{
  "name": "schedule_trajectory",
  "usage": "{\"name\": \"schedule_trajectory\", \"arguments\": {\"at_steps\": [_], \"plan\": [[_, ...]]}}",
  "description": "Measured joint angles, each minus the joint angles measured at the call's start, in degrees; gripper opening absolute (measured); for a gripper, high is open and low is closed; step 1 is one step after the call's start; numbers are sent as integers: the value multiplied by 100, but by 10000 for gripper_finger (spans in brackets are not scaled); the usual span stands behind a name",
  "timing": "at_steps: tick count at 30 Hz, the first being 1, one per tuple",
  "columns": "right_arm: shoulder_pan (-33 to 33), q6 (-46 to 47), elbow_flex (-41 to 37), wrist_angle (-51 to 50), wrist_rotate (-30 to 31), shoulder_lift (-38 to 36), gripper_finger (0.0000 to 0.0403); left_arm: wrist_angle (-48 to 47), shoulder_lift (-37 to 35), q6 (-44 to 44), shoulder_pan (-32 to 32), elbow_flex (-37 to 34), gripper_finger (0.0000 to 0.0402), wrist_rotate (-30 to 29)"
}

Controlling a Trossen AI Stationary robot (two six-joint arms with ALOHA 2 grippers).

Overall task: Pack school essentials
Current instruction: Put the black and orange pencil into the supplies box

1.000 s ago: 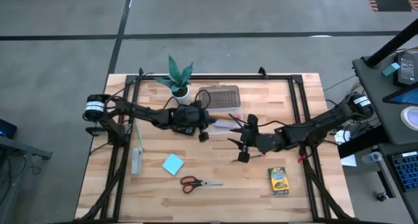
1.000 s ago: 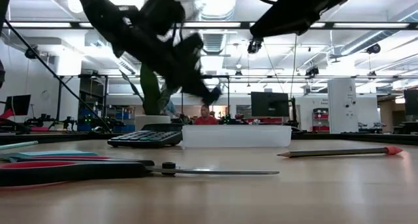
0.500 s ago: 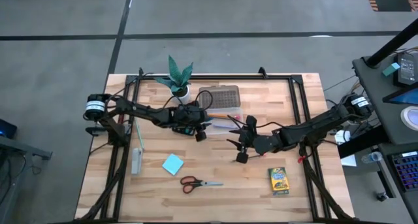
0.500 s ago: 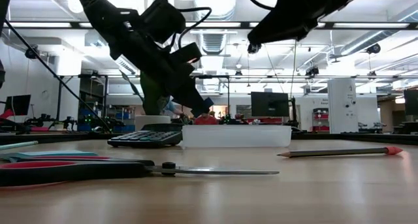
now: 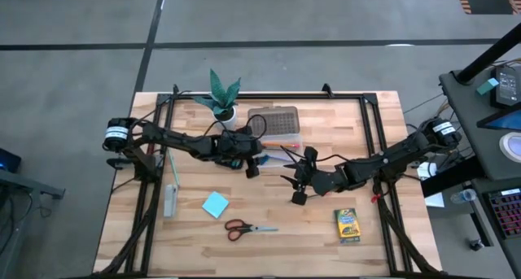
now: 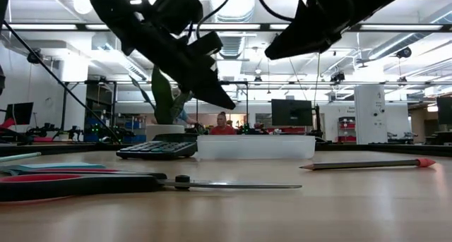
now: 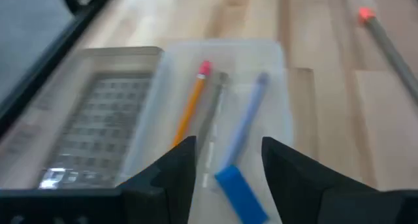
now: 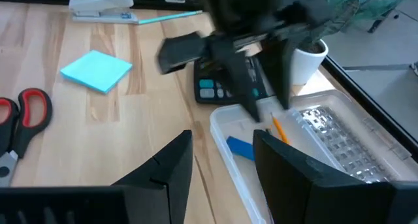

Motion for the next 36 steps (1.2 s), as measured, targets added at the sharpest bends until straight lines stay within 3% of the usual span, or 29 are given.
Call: {"name": "schedule_trajectory", "arguments": {"at_steps": [6,12,22,28,36], "plan": [[0,128,-28,-64,-1,118,150,-35,-361,-81,-103,37,166,36],[0,95,-14,-388,-96,19,150,38,-1150,270,-665,-49,166,-38],[-22,470,427,-1327,-1251,-34,150,206,-2232,1051,-1204,-549,166,-969],[-116,970,815,-2821,-1943,56,150,910,-2669,1828,-1147,-882,166,-1615],[-111,1316,965,-4116,-2951,112,150,1090,-2815,2015,-1142,-1092,166,-1667]]}}
